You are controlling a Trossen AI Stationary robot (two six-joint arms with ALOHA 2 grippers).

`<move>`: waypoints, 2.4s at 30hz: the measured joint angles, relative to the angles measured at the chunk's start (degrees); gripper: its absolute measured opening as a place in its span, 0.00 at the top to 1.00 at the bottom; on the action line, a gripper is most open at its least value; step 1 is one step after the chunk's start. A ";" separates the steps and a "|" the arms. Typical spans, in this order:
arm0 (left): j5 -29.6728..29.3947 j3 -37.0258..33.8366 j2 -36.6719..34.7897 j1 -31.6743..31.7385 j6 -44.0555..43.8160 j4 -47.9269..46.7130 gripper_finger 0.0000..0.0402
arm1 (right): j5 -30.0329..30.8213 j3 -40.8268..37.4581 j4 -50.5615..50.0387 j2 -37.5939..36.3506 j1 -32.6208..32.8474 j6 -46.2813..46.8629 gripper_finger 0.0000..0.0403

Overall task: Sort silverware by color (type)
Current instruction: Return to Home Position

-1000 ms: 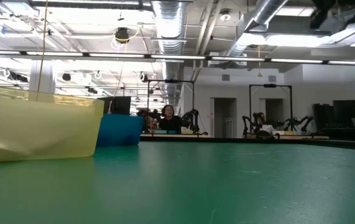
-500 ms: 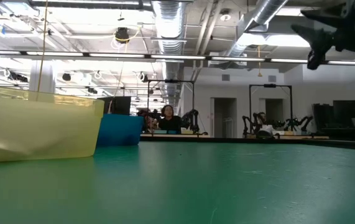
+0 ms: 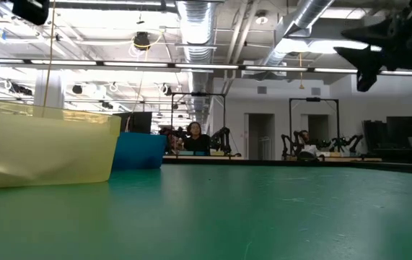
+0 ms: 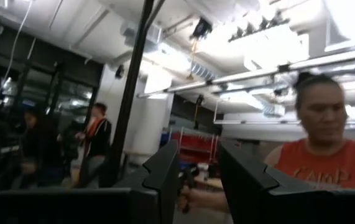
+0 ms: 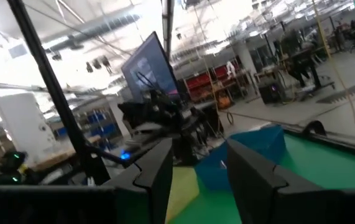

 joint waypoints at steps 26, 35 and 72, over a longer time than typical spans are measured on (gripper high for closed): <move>-3.58 -0.04 0.02 -0.02 10.01 -18.97 0.75 | 2.75 -0.04 -14.16 0.58 0.00 -8.75 0.59; -18.65 -0.05 0.03 0.00 12.65 -28.24 0.75 | 2.79 -0.02 -14.59 0.61 0.00 -9.10 0.59; 0.44 0.61 0.76 0.00 19.43 -30.67 0.75 | 2.79 -0.04 -14.87 0.61 0.02 -9.05 0.59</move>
